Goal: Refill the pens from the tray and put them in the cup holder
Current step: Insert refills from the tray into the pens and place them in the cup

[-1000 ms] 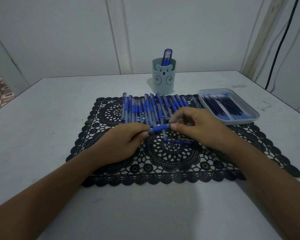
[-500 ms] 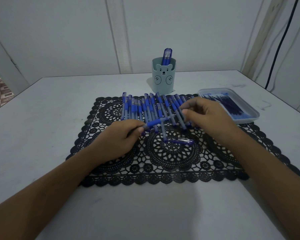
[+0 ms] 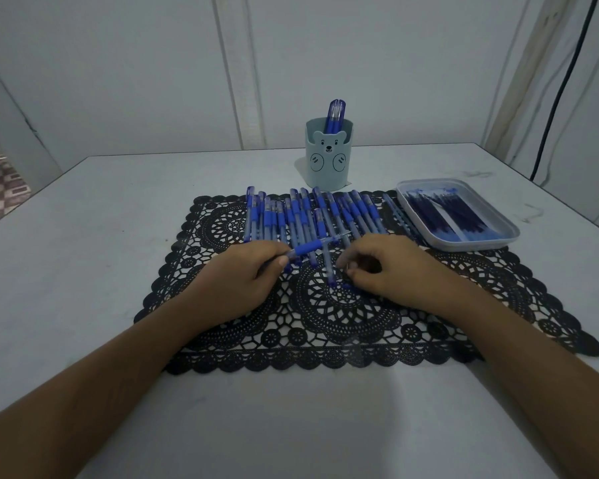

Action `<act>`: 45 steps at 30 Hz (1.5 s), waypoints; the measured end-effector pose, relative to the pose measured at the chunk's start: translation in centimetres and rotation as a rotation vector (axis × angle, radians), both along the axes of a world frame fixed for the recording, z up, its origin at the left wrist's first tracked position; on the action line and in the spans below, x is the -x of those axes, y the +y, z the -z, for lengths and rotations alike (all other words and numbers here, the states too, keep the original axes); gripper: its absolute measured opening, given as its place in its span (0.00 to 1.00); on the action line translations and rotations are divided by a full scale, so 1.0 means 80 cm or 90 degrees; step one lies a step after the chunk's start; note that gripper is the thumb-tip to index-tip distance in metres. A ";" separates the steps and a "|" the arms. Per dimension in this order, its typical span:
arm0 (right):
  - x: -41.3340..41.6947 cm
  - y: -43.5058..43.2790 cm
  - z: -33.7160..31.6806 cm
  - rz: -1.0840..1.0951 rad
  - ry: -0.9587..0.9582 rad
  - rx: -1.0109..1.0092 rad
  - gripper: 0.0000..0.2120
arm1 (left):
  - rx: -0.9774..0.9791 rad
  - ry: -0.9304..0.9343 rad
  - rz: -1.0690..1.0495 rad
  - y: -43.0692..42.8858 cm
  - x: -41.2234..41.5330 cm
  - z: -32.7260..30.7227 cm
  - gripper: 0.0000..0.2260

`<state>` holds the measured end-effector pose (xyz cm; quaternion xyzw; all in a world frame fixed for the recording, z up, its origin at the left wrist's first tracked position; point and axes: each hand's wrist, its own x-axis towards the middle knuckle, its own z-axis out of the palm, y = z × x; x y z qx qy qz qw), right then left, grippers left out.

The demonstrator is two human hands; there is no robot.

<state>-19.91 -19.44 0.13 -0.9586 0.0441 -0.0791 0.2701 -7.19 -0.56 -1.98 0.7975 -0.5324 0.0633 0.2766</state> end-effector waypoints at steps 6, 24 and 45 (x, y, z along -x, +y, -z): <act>0.000 0.003 -0.001 -0.006 0.015 0.011 0.09 | -0.008 -0.001 -0.003 -0.002 0.000 0.000 0.15; 0.000 0.008 -0.007 0.093 -0.129 -0.375 0.04 | 0.059 -0.002 0.025 -0.008 0.013 -0.002 0.18; -0.009 -0.089 -0.003 0.385 -0.427 -0.310 0.03 | 0.085 0.113 -0.093 -0.011 0.011 -0.003 0.09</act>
